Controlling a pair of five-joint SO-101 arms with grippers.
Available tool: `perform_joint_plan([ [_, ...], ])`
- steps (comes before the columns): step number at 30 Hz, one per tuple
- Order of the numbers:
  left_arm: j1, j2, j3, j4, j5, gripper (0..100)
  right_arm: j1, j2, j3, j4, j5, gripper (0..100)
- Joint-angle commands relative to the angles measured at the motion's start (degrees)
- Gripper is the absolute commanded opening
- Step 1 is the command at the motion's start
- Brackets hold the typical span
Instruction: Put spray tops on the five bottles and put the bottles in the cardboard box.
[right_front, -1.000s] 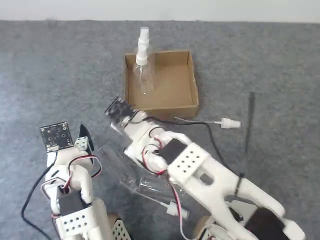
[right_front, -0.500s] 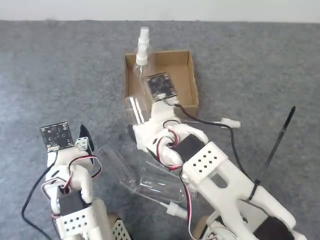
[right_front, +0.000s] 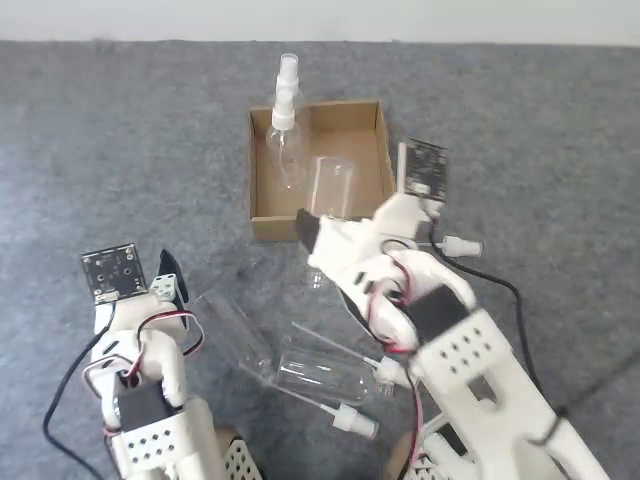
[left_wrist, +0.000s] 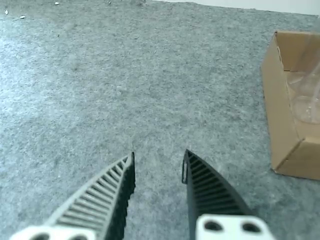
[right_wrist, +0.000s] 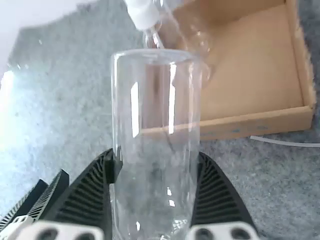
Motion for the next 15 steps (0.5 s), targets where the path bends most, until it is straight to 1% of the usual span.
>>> perform_joint_plan([
  [1, -0.1, -0.8, -0.5, -1.8, -0.6, 15, 3.4, -11.5, 3.2, 0.5, -0.6, 0.7],
  [4, -0.1, -0.8, -0.5, -1.8, -0.6, 15, 5.8, -16.3, 5.8, 0.6, -1.1, 0.7],
  [7, -0.1, -0.8, -0.5, -1.8, -0.6, 15, 8.7, -19.3, 7.8, 1.4, -4.7, 0.6],
  [15, -0.1, -0.8, -0.5, -1.8, -0.6, 15, 16.4, -19.6, 4.5, 15.1, -12.0, 0.6],
])
